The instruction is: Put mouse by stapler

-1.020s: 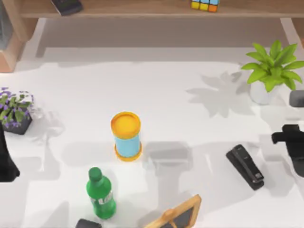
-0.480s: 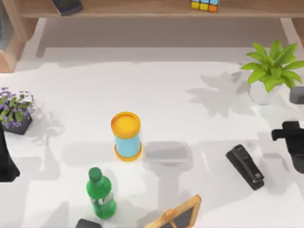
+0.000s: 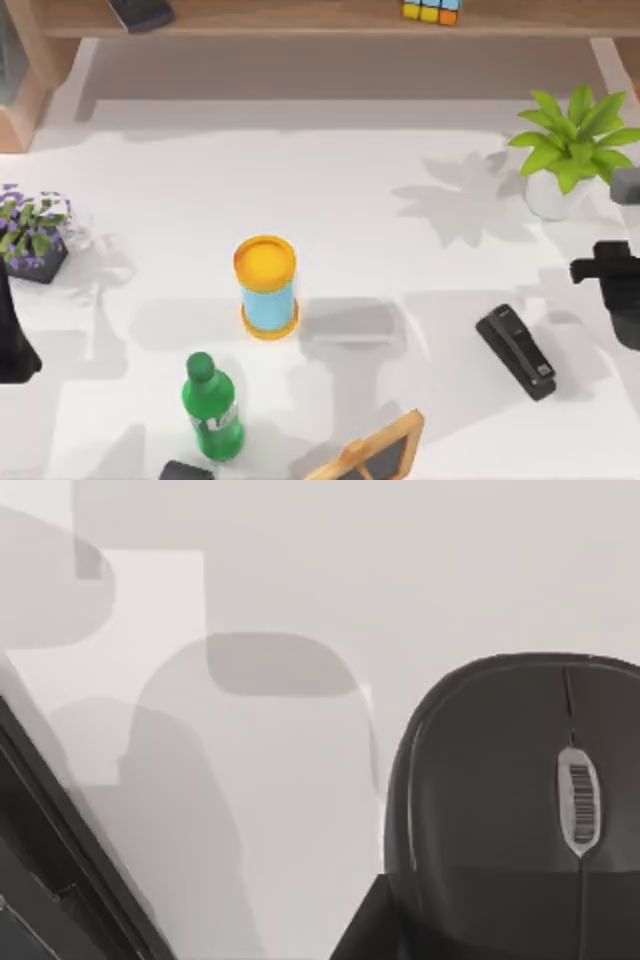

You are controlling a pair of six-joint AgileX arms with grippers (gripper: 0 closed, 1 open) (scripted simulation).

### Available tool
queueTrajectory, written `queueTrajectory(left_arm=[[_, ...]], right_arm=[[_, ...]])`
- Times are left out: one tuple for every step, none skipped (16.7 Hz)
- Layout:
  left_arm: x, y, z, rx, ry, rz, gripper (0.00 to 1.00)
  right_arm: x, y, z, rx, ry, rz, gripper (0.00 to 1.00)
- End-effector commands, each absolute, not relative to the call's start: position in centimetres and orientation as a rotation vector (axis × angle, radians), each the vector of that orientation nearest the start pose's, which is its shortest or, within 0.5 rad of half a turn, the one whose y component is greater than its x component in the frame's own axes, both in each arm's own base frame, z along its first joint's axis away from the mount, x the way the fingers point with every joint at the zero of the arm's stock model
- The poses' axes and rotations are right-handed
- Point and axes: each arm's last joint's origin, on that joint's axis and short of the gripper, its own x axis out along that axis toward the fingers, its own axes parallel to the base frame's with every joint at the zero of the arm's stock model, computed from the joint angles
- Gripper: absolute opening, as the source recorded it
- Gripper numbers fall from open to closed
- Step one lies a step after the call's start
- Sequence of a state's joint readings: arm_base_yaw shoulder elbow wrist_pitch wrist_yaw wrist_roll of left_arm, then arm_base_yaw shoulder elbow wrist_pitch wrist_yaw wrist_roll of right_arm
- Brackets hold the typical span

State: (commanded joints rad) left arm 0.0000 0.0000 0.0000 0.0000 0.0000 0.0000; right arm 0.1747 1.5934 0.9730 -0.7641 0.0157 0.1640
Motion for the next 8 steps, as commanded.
queueTrajectory(left_arm=[[10.57, -0.12, 16.00, 0.000, 0.000, 0.000, 1.00], [10.57, -0.12, 16.00, 0.000, 0.000, 0.000, 1.00], [10.57, -0.12, 16.00, 0.000, 0.000, 0.000, 1.00], [10.57, -0.12, 16.00, 0.000, 0.000, 0.000, 1.00], [10.57, -0.12, 16.00, 0.000, 0.000, 0.000, 1.00], [10.57, -0.12, 16.00, 0.000, 0.000, 0.000, 1.00], [10.57, -0.12, 16.00, 0.000, 0.000, 0.000, 1.00], [10.57, -0.12, 16.00, 0.000, 0.000, 0.000, 1.00]], right_arm=[[28.02, 5.04, 17.30, 0.003, 1.380, 0.023, 0.00], [28.06, 5.05, 17.31, 0.003, 1.377, 0.023, 0.00], [28.08, 5.06, 17.28, 0.003, 1.375, 0.024, 0.00], [28.10, 5.07, 17.22, 0.003, 1.374, 0.024, 0.00], [28.11, 5.08, 17.11, 0.002, 1.375, 0.024, 0.00], [28.10, 5.08, 16.96, 0.002, 1.379, 0.024, 0.00], [28.08, 5.08, 16.76, 0.001, 1.385, 0.023, 0.00], [28.03, 5.08, 16.49, -0.001, 1.394, 0.022, 0.00]])
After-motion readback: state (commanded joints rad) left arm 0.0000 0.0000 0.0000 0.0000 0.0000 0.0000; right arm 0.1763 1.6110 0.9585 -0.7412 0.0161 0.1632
